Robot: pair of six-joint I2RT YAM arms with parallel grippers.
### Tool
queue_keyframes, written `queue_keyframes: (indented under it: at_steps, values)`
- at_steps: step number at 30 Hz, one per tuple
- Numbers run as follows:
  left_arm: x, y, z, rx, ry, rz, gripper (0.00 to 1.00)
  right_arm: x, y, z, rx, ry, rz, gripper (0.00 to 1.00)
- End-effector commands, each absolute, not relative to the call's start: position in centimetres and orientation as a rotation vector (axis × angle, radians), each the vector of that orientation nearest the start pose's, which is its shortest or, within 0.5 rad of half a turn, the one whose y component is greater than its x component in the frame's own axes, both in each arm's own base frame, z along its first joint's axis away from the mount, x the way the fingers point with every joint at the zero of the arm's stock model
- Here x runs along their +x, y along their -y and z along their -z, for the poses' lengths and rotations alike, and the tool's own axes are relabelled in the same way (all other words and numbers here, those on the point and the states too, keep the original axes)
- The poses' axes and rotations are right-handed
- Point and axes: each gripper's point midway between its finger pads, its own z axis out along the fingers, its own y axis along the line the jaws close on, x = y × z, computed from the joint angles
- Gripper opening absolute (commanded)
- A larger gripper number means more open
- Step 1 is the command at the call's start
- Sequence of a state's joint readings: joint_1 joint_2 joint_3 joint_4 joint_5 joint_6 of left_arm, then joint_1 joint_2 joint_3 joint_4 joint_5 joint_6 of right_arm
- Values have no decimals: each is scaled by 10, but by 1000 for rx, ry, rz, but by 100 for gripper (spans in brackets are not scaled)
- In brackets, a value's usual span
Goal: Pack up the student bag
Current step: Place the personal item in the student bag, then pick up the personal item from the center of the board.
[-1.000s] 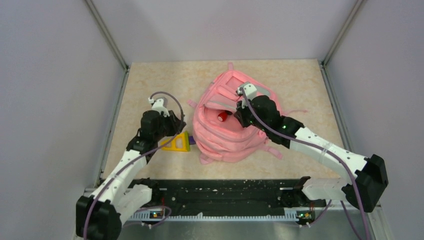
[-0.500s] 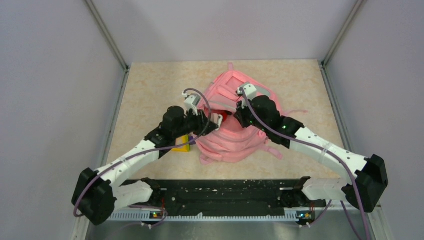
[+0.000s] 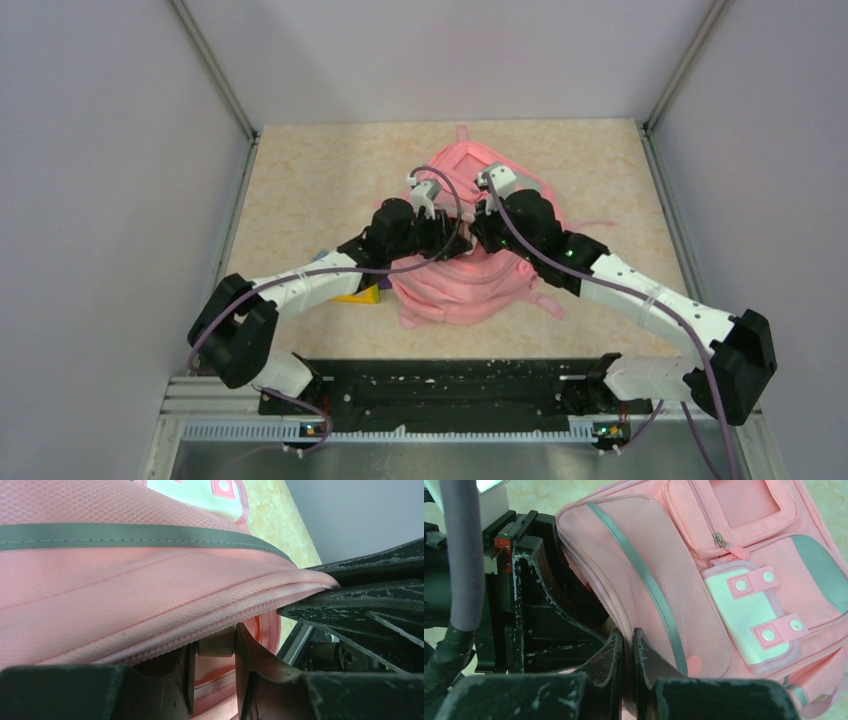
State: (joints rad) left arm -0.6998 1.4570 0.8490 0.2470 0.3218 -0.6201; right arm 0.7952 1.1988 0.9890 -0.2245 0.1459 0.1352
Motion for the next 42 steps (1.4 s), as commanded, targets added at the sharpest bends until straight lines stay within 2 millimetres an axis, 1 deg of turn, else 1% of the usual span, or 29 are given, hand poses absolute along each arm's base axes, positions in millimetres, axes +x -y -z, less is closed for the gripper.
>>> queue_keyframes:
  at_steps: [1, 4, 6, 7, 8, 10, 13, 15, 16, 18, 20, 22, 24, 25, 26, 27, 28, 30, 32, 35, 39, 40, 42]
  values:
    - [304, 348, -202, 259, -1943, 1142, 24, 284, -270, -296, -481, -1770, -576, 0]
    - [303, 347, -202, 263, -1936, 1115, 46, 284, -268, -295, -481, -1773, -568, 0]
    - [301, 345, -202, 291, -1936, 1092, 59, 283, -268, -295, -480, -1773, -566, 0]
    - [301, 344, -201, 301, -1941, 1076, 64, 283, -268, -295, -478, -1771, -567, 0]
    - [300, 341, -199, 308, -1952, 1056, 66, 283, -268, -295, -478, -1770, -568, 0]
    - [298, 333, -196, 320, -1959, 1013, 69, 284, -267, -296, -476, -1766, -567, 0]
    - [291, 314, -196, 334, -1941, 939, 72, 284, -265, -297, -469, -1763, -558, 0]
    - [286, 295, -197, 331, -1930, 865, 76, 285, -263, -298, -459, -1759, -548, 0]
    - [283, 283, -203, 306, -1915, 830, 78, 286, -262, -298, -454, -1757, -542, 0]
    - [283, 254, -203, 234, -1917, 707, 83, 286, -260, -298, -450, -1752, -532, 0]
    - [279, 226, -199, 198, -1945, 607, 87, 286, -259, -299, -448, -1750, -528, 0]
    - [278, 192, -189, 123, -2007, 505, 90, 287, -258, -298, -449, -1748, -523, 0]
    - [279, 158, -174, 23, -2073, 445, 91, 286, -258, -299, -450, -1744, -525, 0]
    - [285, 133, -166, -64, -2095, 405, 91, 286, -258, -298, -449, -1742, -528, 0]
    - [287, 112, -153, -133, -2123, 357, 92, 285, -258, -299, -450, -1739, -532, 0]
    - [289, 94, -144, -207, -2139, 315, 92, 285, -258, -299, -451, -1734, -535, 0]
    - [290, 77, -135, -280, -2159, 273, 93, 285, -258, -299, -452, -1735, -535, 0]
    - [291, 53, -119, -388, -2191, 208, 93, 283, -258, -299, -456, -1732, -539, 0]
    - [293, 34, -108, -470, -2208, 150, 93, 283, -256, -298, -456, -1734, -532, 0]
    - [299, 15, -95, -551, -2224, 114, 94, 282, -254, -298, -453, -1731, -525, 0]
    - [308, 8, -81, -602, -2231, 163, 94, 282, -250, -298, -447, -1729, -515, 0]
    - [309, 0, -78, -632, -2230, 149, 94, 282, -250, -297, -447, -1729, -512, 0]
    - [313, -10, -72, -668, -2247, 131, 94, 281, -249, -297, -447, -1729, -509, 0]
